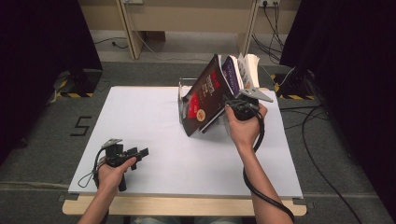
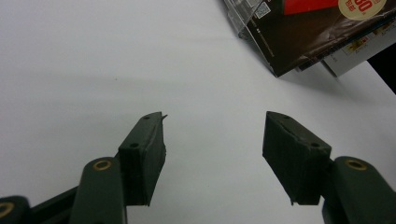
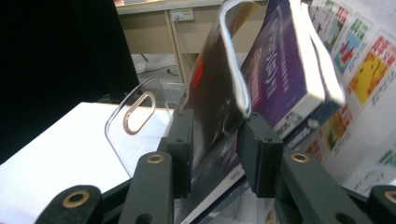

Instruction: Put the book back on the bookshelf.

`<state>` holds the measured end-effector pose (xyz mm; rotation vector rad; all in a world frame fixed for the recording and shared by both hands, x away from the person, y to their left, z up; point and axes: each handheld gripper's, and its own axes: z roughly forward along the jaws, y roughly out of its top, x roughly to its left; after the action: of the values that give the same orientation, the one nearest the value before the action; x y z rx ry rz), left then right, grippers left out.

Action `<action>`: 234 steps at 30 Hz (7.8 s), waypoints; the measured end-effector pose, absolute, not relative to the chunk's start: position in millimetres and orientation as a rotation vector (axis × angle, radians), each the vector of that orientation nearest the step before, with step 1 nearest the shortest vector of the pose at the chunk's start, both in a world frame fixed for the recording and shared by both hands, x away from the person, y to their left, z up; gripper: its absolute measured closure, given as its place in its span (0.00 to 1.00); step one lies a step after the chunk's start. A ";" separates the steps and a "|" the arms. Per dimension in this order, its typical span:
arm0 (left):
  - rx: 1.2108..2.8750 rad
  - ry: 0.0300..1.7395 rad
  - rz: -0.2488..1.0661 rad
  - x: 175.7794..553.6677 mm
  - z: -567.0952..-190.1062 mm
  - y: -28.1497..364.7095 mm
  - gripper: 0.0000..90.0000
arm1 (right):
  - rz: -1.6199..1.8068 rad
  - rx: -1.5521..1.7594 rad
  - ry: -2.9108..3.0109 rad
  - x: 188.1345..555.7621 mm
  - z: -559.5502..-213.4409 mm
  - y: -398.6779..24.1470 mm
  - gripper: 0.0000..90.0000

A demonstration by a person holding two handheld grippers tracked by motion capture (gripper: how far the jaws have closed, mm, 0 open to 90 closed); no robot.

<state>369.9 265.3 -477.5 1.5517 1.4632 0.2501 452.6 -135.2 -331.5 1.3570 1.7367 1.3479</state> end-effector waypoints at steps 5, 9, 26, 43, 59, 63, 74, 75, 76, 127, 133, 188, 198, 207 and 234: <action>1.552 1.464 0.249 370.2 -477.8 266.0 0.43 | 1.371 1.353 1.740 461.1 -321.9 -130.1 0.77; 1.552 1.463 0.247 370.1 -477.8 266.2 0.43 | 1.366 1.355 1.747 472.2 -310.2 -122.5 0.77; 1.543 1.463 0.244 370.2 -477.7 267.3 0.43 | 1.282 1.486 1.815 524.6 -288.8 -98.3 0.84; 1.545 1.462 0.243 370.6 -478.8 268.2 0.43 | 1.374 1.280 1.814 513.1 -275.4 -66.9 0.97; 1.537 1.456 0.247 370.3 -477.7 270.5 0.43 | 1.428 1.243 1.809 519.1 -285.7 -34.0 0.88; 1.542 1.454 0.243 370.3 -477.8 268.4 0.43 | 1.486 1.224 1.865 514.9 -287.7 -34.5 0.75; 1.549 1.452 0.242 370.8 -478.8 266.3 0.43 | 1.613 1.166 1.940 501.4 -294.2 -45.0 0.54; 1.550 1.453 0.242 370.9 -479.1 266.1 0.43 | 1.624 1.159 1.941 500.5 -295.0 -45.8 0.54; 1.550 1.453 0.240 370.9 -479.4 265.8 0.43 | 1.628 1.159 1.940 499.3 -295.5 -46.2 0.54; 1.552 1.450 0.241 370.9 -479.2 265.9 0.43 | 1.802 1.016 1.865 466.9 -301.3 -62.6 0.53; 1.553 1.449 0.243 370.9 -479.0 266.0 0.43 | 1.796 0.995 1.868 461.7 -305.3 -65.5 0.53; 1.567 1.448 0.248 370.8 -480.7 263.6 0.43 | 1.622 1.073 1.939 443.1 -360.9 -94.3 0.54; 1.569 1.448 0.247 371.0 -480.9 263.1 0.43 | 1.616 1.078 1.945 437.9 -367.5 -96.5 0.53; 1.568 1.446 0.250 370.6 -480.5 264.0 0.43 | 1.597 1.077 1.955 432.8 -373.3 -98.0 0.53; 1.571 1.445 0.249 370.2 -480.8 263.5 0.43 | 1.553 1.079 1.984 422.1 -390.5 -102.8 0.53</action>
<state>370.2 263.5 -480.8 1.5710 1.4448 0.2494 422.1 -102.8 -390.5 1.0791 1.9839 1.5528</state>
